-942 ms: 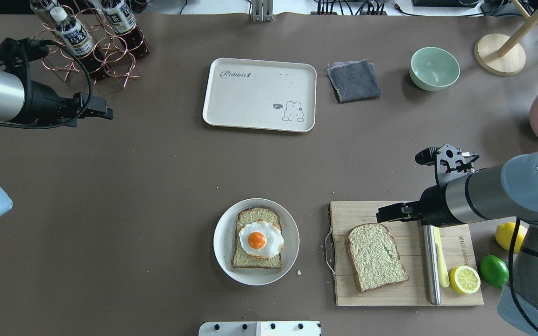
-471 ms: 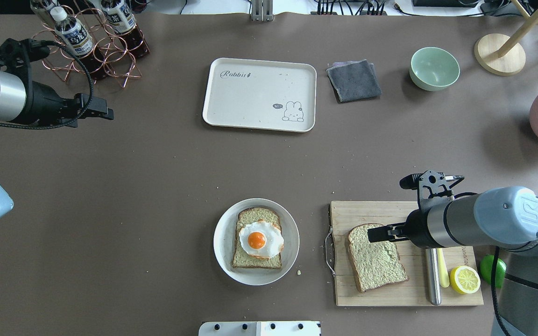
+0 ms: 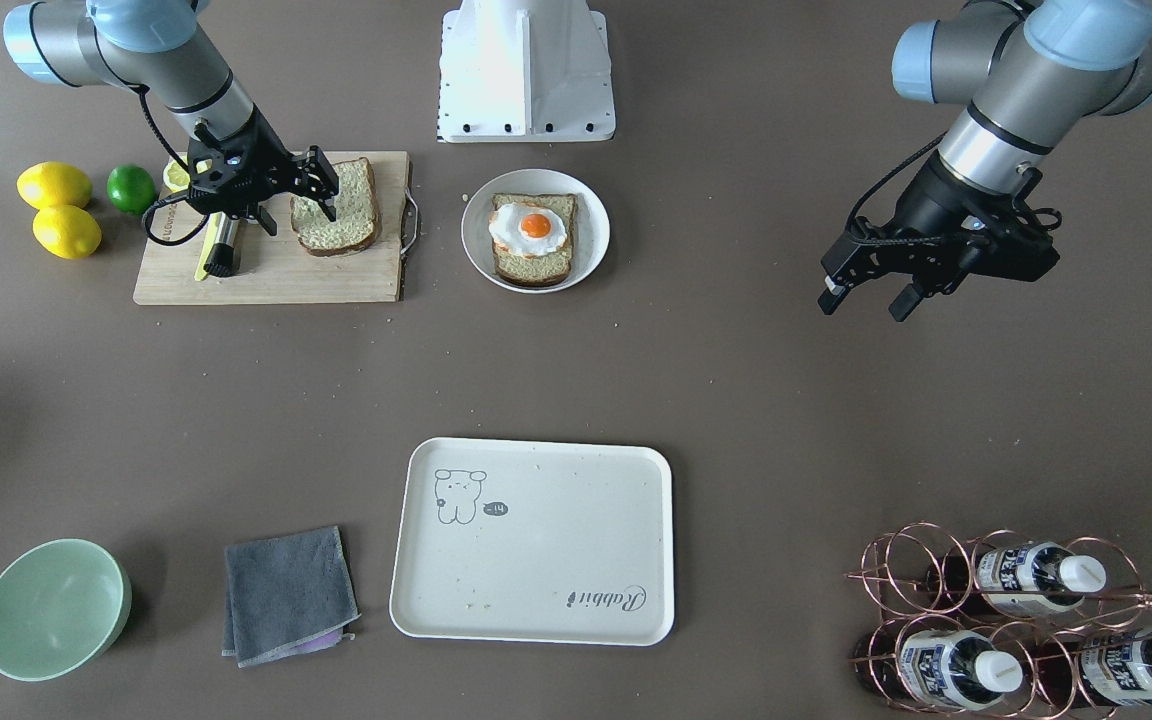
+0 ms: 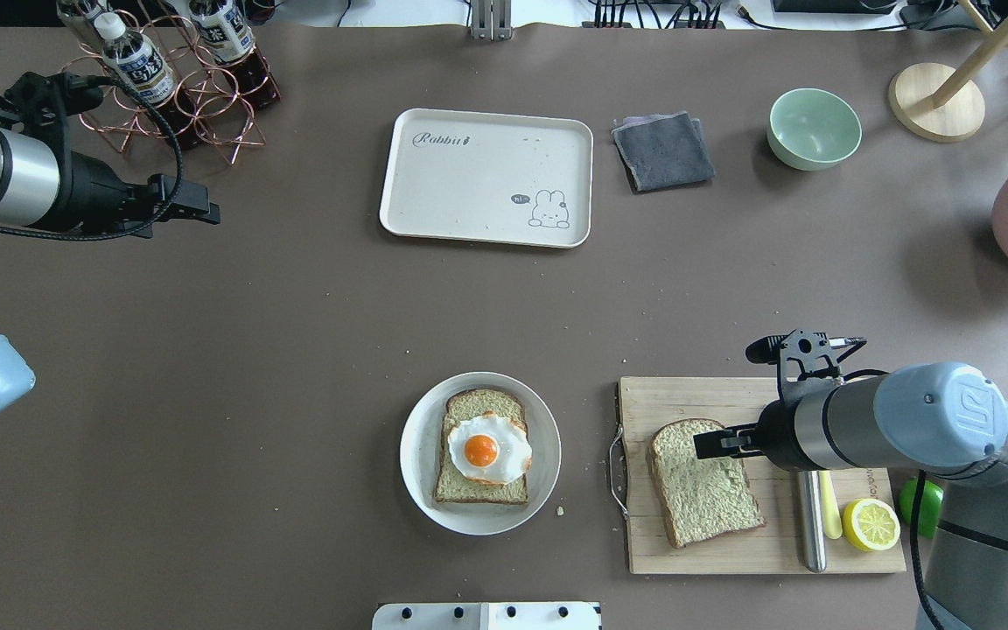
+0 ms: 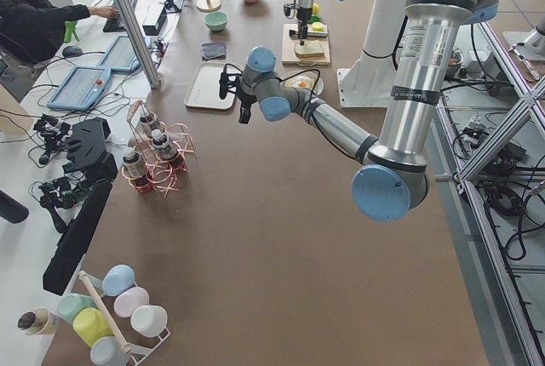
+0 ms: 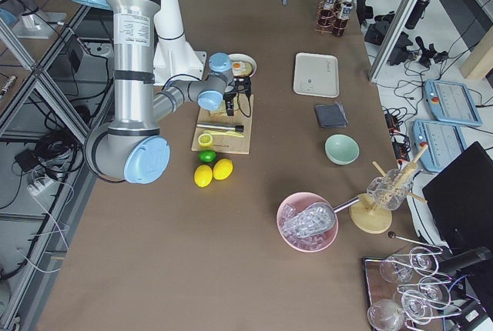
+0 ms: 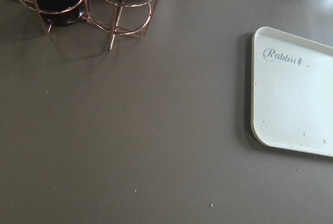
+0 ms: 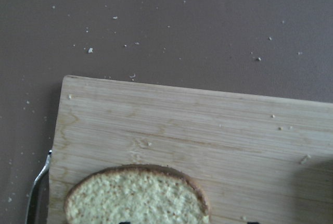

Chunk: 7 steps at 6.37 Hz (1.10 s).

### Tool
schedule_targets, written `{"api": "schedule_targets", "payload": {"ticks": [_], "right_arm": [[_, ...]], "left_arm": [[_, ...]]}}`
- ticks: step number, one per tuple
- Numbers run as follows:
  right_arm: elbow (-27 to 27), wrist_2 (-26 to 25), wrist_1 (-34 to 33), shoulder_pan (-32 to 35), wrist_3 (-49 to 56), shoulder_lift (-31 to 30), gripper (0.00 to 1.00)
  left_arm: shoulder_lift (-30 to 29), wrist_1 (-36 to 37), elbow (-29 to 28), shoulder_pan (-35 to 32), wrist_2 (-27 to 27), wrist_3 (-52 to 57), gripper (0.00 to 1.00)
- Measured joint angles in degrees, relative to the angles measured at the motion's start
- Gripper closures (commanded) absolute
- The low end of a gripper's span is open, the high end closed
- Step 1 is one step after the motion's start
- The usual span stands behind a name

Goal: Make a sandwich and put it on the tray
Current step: 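Lower the right gripper and grasp the bread slice's edge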

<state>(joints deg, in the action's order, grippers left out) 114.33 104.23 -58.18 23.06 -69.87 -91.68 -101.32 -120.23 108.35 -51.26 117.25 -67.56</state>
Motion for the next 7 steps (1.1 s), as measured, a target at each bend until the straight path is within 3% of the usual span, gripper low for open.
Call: {"api": "schedule_targets", "payload": {"ticks": [1,2,7], "right_arm": [[-0.77,-0.35,0.83,-0.5,0.0,0.01,0.46],[-1.21,-0.81,1.31,-0.9,0.0,-0.01,0.99],[0.09,-1.16,1.62,-0.11,-2.14,-0.68,1.0]], "left_arm": [[-0.14,0.0,-0.1,0.02,0.02,0.04,0.03],[-0.15,0.0,-0.13,0.02,0.04,0.06,0.03],[-0.13,0.0,-0.3,0.02,0.0,0.09,0.03]]}}
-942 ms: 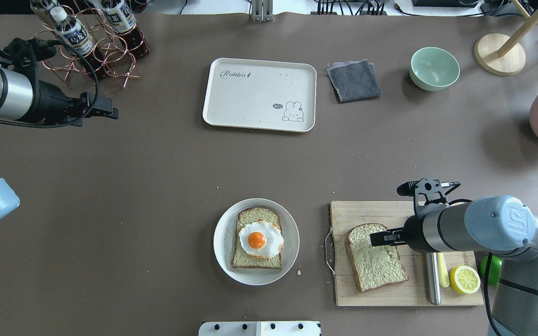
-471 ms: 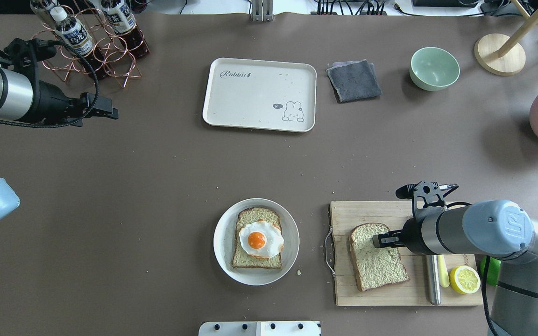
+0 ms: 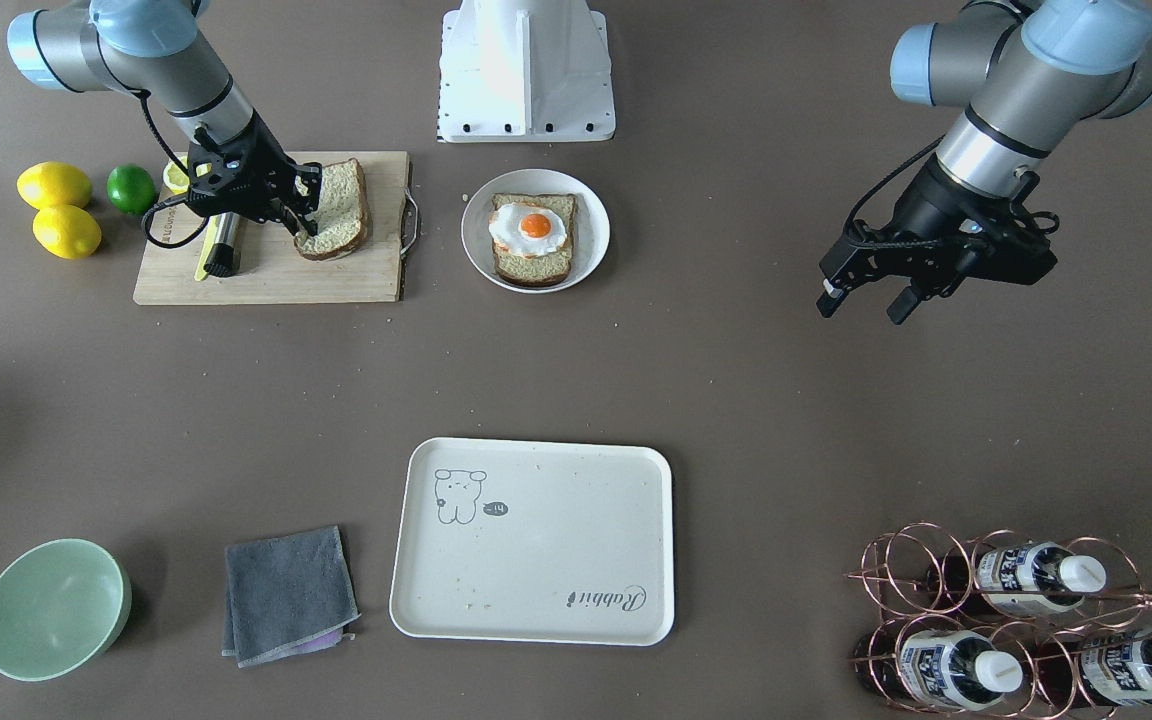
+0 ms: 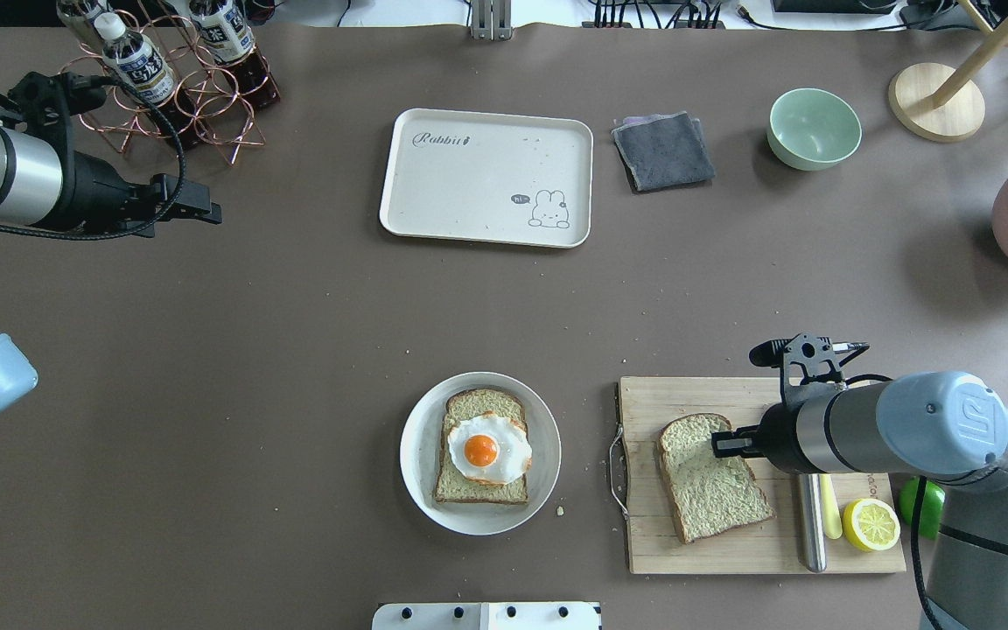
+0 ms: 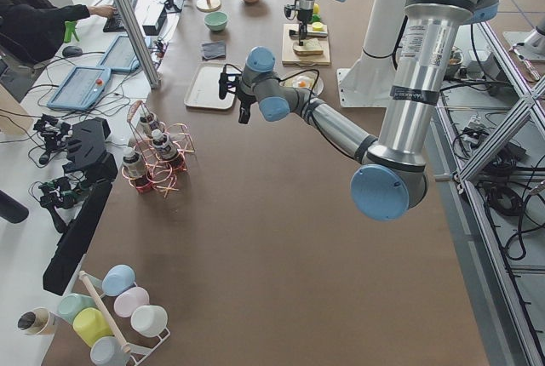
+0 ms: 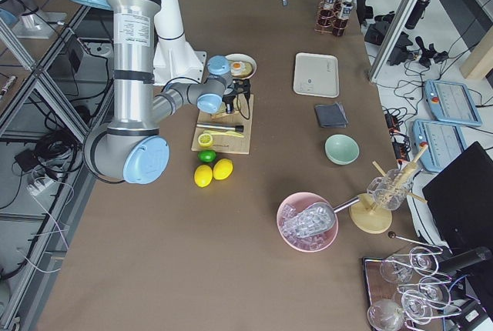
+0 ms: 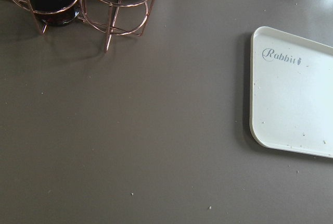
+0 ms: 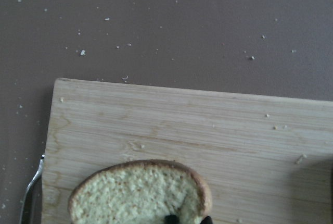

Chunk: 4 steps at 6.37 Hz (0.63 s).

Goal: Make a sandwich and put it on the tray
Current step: 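Lower the right gripper and grasp the bread slice's edge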

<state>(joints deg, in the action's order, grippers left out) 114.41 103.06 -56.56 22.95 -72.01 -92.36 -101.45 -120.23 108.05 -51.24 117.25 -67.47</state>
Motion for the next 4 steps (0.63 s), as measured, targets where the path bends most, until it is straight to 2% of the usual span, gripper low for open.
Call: {"api": "schedule_targets", "payload": {"ticks": [2,4], "right_arm": [[2.36,4.14,0.6,3.26,-1.07,0.08,1.0],[3.48,12.51,3.25,9.54,-1.63,0.95,1.0]], "left_arm": [[-0.21,0.0,-0.23,0.0,0.0,0.04,0.03],[-0.75,0.0,-0.78,0.0,0.0,0.06,0.03]]}}
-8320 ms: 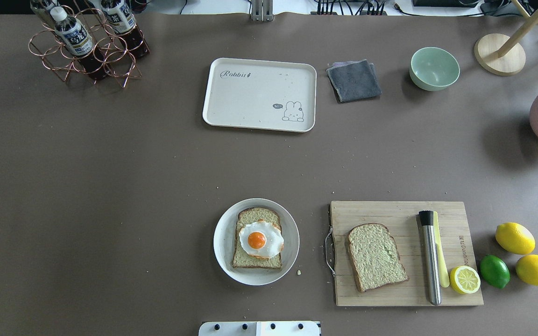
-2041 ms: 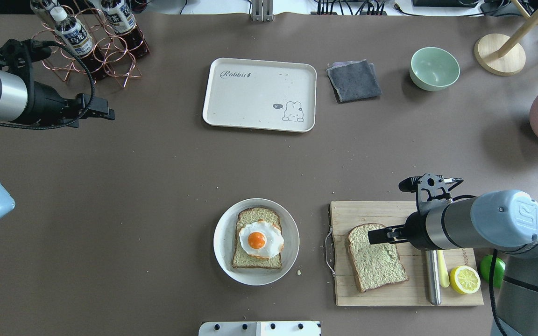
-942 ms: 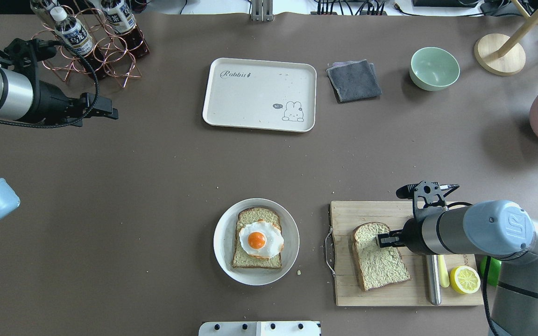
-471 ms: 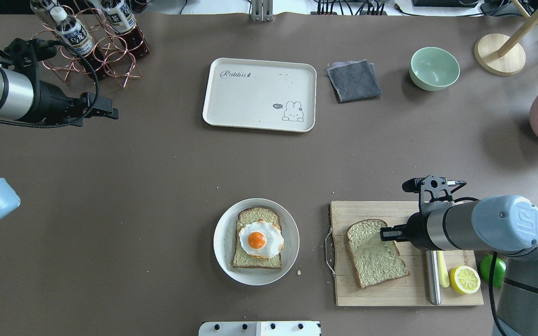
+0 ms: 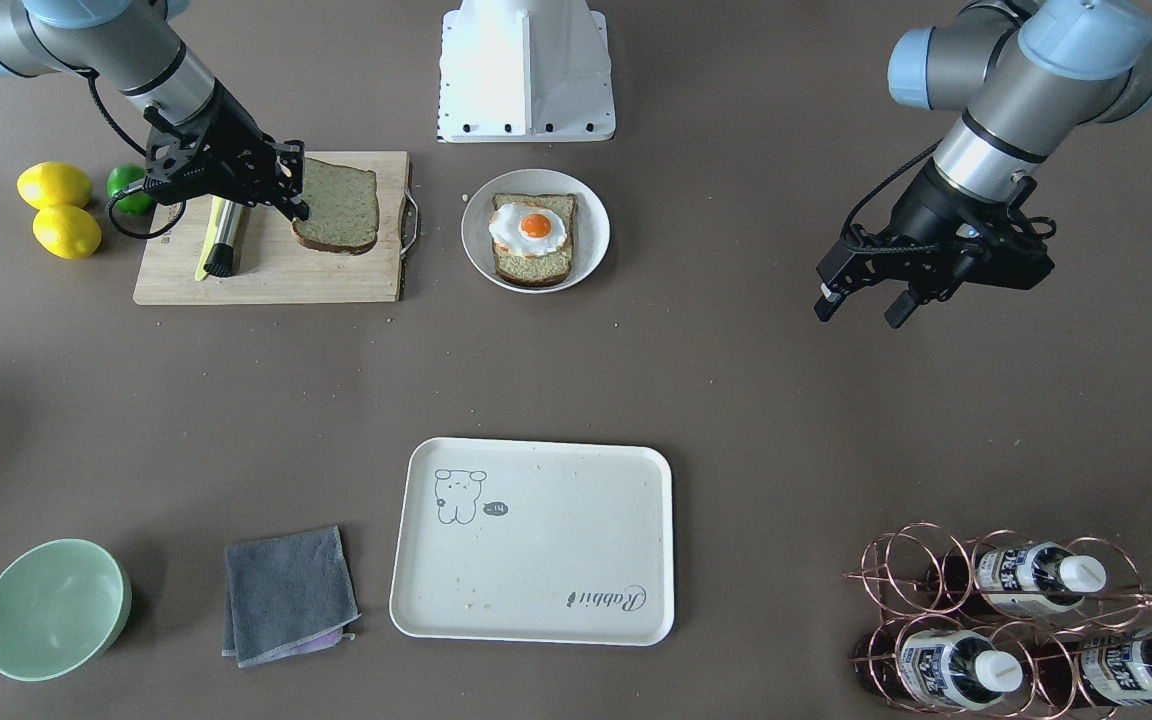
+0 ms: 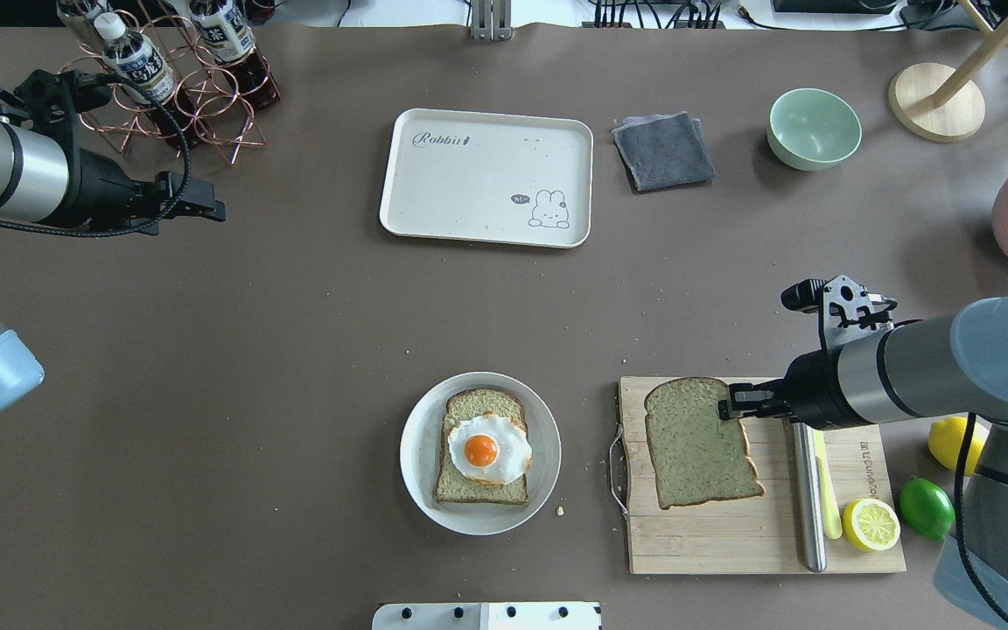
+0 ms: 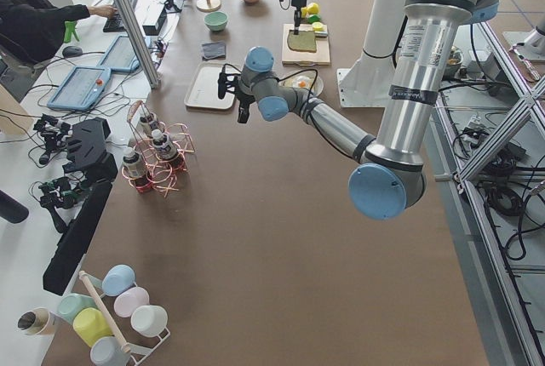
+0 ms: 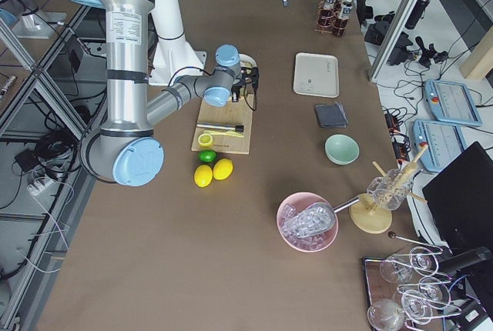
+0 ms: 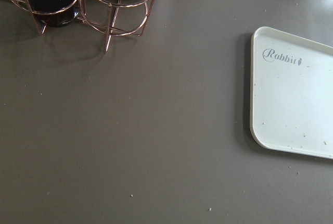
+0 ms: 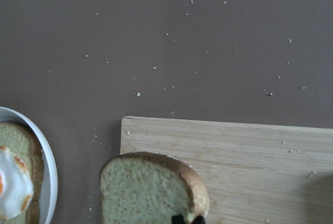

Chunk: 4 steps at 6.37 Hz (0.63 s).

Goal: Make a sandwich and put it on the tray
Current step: 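Lift the bread slice with the right gripper and lay it on the egg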

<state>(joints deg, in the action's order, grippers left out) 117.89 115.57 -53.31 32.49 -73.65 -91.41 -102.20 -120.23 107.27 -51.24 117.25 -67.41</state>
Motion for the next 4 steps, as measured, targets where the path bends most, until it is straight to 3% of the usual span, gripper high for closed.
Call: {"api": "schedule_targets", "payload": {"ticks": [2,4], "right_arm": [[-2.9,3.9,4.33,2.61,-2.85,5.87,1.0],[-8.45,3.16,5.01,0.88,-8.12,15.84,1.0]], "left_arm": [[-0.09,0.0,-0.14,0.0,0.0,0.0,0.03],[-0.13,-0.02,-0.56,0.02,-0.98,0.02,0.03]]}}
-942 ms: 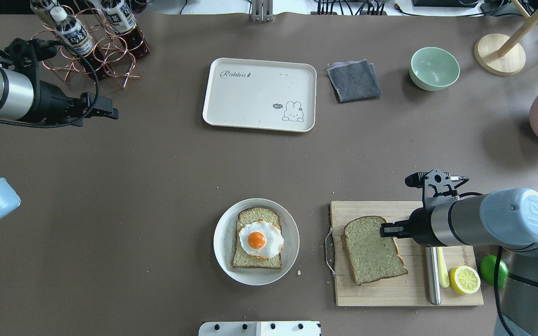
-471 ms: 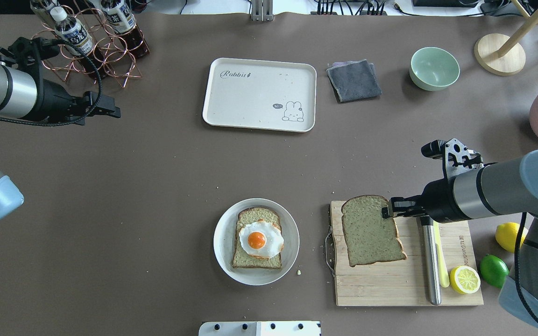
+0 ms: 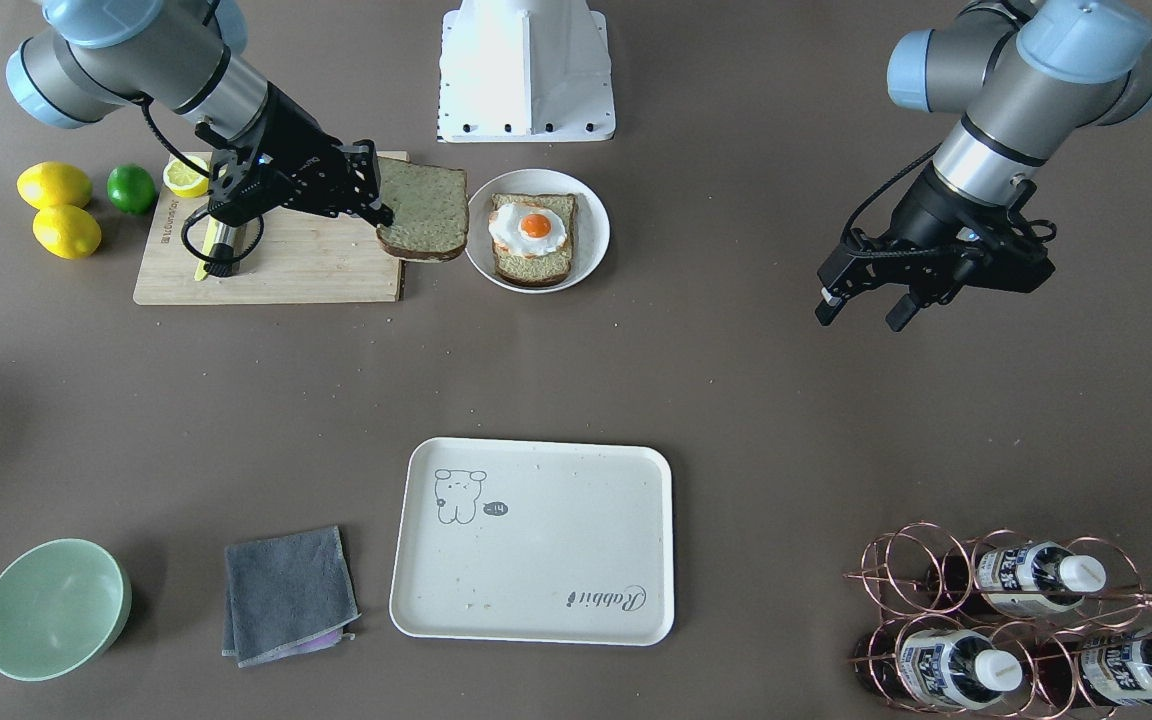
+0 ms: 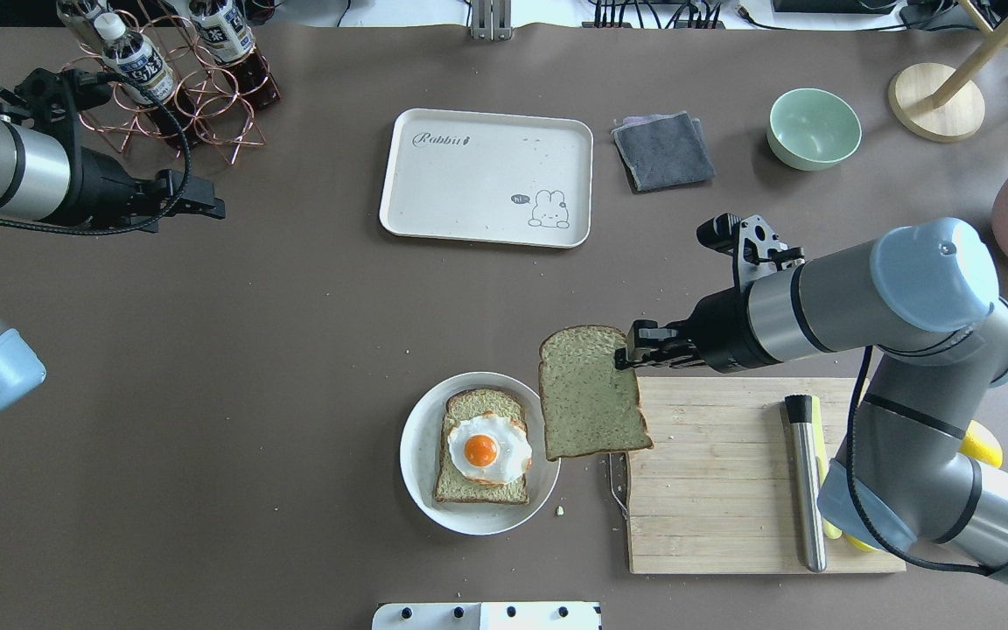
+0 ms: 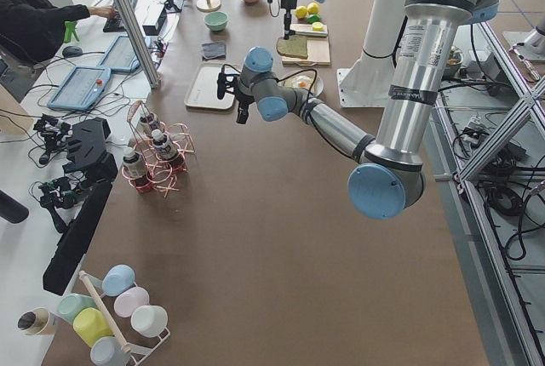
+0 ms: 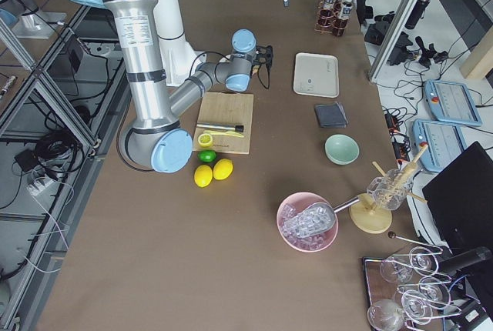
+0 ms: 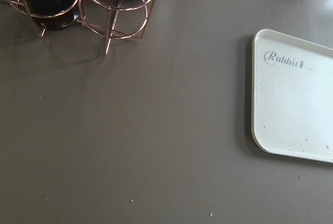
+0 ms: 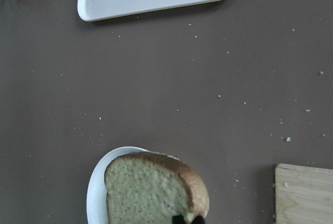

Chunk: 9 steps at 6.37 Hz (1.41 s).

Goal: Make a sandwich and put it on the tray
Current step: 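Lift the bread slice with the right gripper and lay it on the egg, then open the right gripper and withdraw it from the sandwich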

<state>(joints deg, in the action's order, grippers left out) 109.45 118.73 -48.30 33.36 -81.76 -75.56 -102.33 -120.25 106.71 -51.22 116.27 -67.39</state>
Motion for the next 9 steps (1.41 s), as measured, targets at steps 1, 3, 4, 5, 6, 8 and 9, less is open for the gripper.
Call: {"api": "schedule_targets", "payload": {"ticks": [1,3,4,5,6,8,9], "right_arm": [[-0.73,-2.33,0.08,-2.17,-0.75,1.6,1.0],[-1.06,-9.49,0.13,-8.25,-1.07,3.1,1.0],[-1.32,-12.82,0.11,-10.82,-1.1,3.55,1.0],[-2.04,-15.38,0.09,-12.66,-1.11,4.05,1.0],[-3.5,-17.54,0.1,-14.07,-1.11,5.11,1.0],[-6.54,-20.9,0.11,-15.93,-1.06,6.6,1.0],[-7.38,-22.14,0.13,-16.51,-1.04,6.76,1.0]], "left_arm": [[-0.03,-0.06,-0.58,0.02,-0.33,0.04,0.03],[-0.04,-0.15,-1.04,0.02,-0.54,0.06,0.03],[0.0,-0.15,-1.16,0.02,-0.53,0.06,0.03],[0.02,-0.2,-1.35,0.04,-0.52,0.09,0.03],[0.02,-0.28,-1.59,0.06,-0.52,0.13,0.03],[-0.06,-0.39,-1.94,0.07,-0.52,0.15,0.03],[-0.14,-0.41,-2.11,0.07,-0.54,0.15,0.03]]}}
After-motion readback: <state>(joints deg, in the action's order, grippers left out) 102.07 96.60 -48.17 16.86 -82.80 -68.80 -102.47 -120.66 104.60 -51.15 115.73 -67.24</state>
